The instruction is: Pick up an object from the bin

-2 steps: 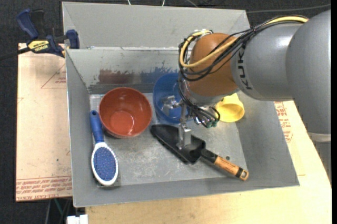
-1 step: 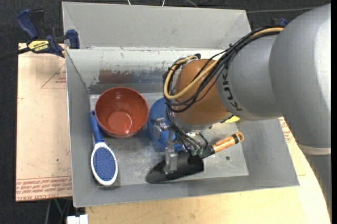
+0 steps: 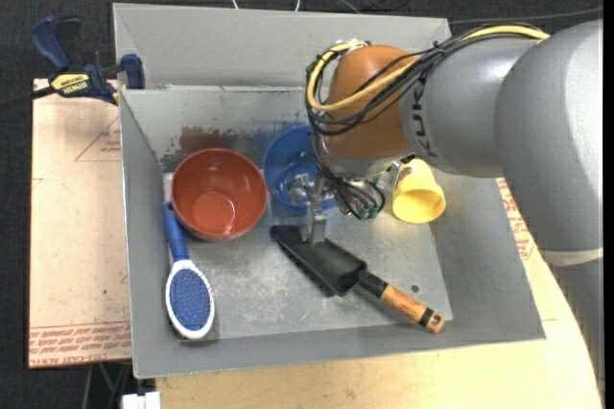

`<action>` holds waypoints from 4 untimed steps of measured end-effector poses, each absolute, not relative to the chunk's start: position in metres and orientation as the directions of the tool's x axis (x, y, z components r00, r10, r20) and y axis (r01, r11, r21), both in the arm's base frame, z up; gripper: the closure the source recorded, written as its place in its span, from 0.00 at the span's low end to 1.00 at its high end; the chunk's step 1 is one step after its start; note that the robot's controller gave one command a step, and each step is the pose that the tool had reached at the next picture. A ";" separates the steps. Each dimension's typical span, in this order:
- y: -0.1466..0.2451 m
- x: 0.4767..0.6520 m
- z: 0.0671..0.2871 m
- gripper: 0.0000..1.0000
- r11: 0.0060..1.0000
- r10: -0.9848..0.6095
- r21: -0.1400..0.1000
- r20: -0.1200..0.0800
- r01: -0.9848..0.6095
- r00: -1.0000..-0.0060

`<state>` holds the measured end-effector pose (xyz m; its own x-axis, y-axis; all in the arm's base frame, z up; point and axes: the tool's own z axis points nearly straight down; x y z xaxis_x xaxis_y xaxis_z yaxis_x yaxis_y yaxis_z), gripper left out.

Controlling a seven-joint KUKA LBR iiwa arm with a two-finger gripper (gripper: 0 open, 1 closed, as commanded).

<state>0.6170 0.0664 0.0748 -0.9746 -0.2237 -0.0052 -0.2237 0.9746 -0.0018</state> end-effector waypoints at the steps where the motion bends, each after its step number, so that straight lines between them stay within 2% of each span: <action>1: 0.066 0.617 0.075 1.00 0.975 -0.223 -0.002 -0.005 -0.223 -0.975; 2: 0.076 0.623 0.167 1.00 0.975 -0.221 -0.001 -0.009 -0.221 -0.975; 3: 0.063 0.618 0.088 1.00 0.978 -0.211 -0.002 -0.003 -0.211 -0.978; 4: 0.066 0.618 0.104 1.00 0.978 -0.209 0.000 -0.002 -0.209 -0.978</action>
Offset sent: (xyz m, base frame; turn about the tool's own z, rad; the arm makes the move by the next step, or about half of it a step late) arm 0.0140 0.0197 0.2158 0.0095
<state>0.6180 0.0664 0.1041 -0.9779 -0.2089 -0.0018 -0.2089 0.9779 0.0000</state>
